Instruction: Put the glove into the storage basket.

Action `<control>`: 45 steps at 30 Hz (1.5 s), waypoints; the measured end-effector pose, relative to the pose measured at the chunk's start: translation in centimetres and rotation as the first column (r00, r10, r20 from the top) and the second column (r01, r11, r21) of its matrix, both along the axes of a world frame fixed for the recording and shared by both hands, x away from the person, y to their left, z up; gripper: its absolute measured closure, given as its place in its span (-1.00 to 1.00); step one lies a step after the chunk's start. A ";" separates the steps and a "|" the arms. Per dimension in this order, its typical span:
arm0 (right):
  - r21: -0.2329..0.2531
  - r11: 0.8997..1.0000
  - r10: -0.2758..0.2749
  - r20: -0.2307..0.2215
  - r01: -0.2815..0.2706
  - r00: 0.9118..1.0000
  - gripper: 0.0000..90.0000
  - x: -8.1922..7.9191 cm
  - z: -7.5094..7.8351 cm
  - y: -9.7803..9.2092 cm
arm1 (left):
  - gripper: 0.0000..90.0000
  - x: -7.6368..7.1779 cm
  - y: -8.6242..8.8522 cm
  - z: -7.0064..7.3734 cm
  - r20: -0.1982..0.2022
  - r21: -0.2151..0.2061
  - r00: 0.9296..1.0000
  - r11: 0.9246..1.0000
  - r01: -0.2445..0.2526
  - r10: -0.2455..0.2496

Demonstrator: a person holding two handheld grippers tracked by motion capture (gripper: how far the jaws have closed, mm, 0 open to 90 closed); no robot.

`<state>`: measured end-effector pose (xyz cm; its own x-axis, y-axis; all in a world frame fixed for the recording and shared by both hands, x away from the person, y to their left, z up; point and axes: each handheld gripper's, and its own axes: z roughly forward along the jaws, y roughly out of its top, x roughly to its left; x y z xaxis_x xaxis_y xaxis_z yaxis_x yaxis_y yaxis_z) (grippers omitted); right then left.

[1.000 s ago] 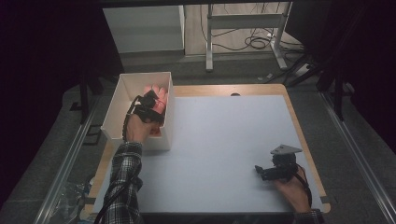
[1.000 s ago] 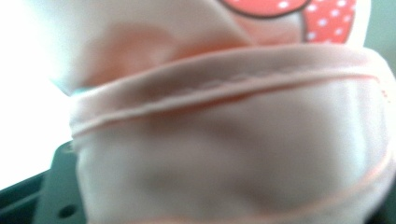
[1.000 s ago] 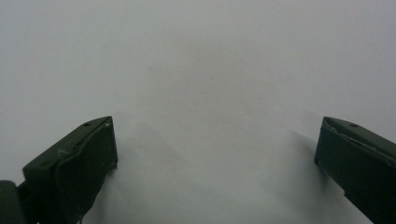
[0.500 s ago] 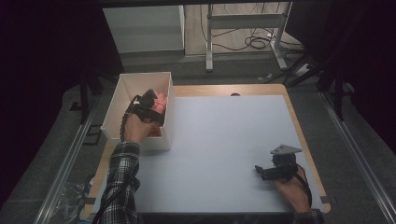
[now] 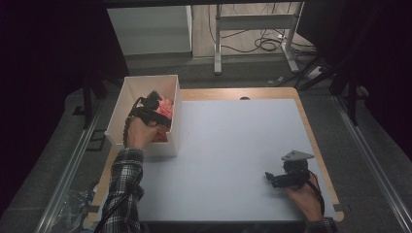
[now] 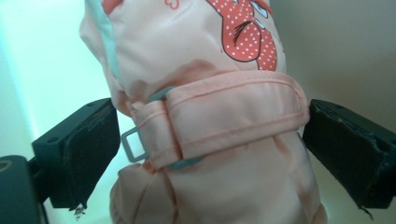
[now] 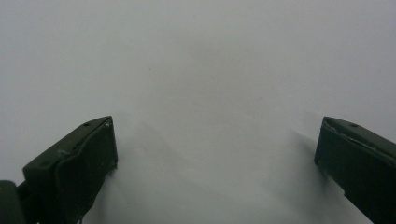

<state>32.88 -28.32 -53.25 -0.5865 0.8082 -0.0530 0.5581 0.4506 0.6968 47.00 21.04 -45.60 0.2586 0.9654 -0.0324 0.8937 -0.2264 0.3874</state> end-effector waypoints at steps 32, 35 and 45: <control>-0.001 1.000 -0.001 0.000 0.001 1.000 -1.00 0.0 0.0 0.0 | -0.92 -6.4 2.0 3.3 0.224 -0.057 0.973 0.996 0.074 -0.059; -0.001 1.000 -0.001 0.000 0.001 1.000 -1.00 0.0 0.0 0.0 | -0.92 -7.4 2.3 3.3 0.241 -0.073 0.968 0.994 0.083 -0.063; -0.002 1.000 0.000 -0.001 0.000 1.000 -1.00 0.0 0.0 0.0 | -0.93 -10.2 2.1 3.6 0.299 -0.124 0.948 0.980 0.155 -0.112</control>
